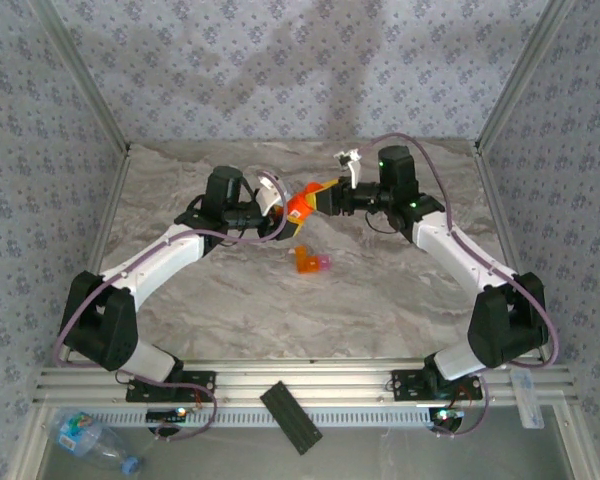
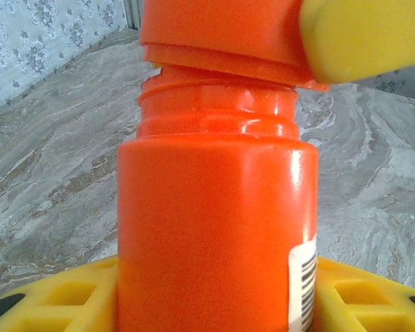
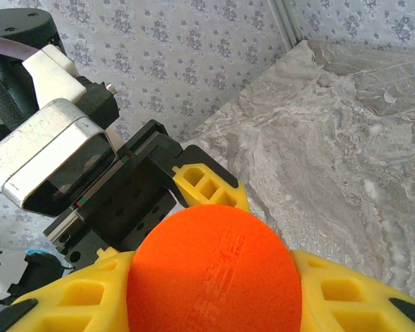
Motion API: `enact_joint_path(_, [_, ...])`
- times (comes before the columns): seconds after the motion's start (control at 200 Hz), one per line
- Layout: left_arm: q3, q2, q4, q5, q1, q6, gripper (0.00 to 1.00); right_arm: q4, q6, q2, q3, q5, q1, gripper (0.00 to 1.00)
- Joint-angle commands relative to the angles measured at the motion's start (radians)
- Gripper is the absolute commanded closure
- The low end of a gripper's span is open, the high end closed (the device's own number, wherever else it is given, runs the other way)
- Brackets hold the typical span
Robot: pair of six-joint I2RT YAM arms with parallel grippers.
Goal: Sort the pills into containers
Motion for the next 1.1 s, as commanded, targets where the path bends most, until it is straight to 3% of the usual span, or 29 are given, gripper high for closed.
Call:
enact_joint_path(0.0, [0.002, -0.038, 0.039, 0.005, 0.009, -0.002, 1.0, 0.161, 0.161, 0.004, -0.048, -0.022, -0.024, 0.68])
enact_joint_path(0.195, [-0.004, -0.042, 0.038, -0.009, 0.011, -0.001, 1.0, 0.293, 0.312, -0.039, -0.073, 0.004, -0.069, 0.67])
enact_joint_path(0.28, [-0.009, -0.043, 0.048, -0.014, 0.011, -0.006, 1.0, 0.261, 0.316, -0.066, -0.07, 0.044, -0.089, 0.67])
enact_joint_path(0.425, [-0.026, -0.053, 0.087, -0.049, 0.011, -0.036, 1.0, 0.034, 0.236, -0.107, -0.063, 0.241, -0.123, 0.66])
enact_joint_path(0.56, [-0.061, -0.082, 0.134, -0.121, 0.009, -0.069, 1.0, -0.226, 0.123, -0.11, -0.066, 0.513, -0.131, 0.65])
enact_joint_path(0.725, [-0.115, -0.128, 0.193, -0.183, 0.01, -0.102, 1.0, -0.302, 0.098, -0.085, -0.158, 0.768, -0.13, 0.64])
enact_joint_path(1.094, [-0.185, -0.197, 0.204, -0.238, 0.006, -0.125, 1.0, -0.252, 0.188, 0.08, -0.284, 0.923, -0.117, 0.63])
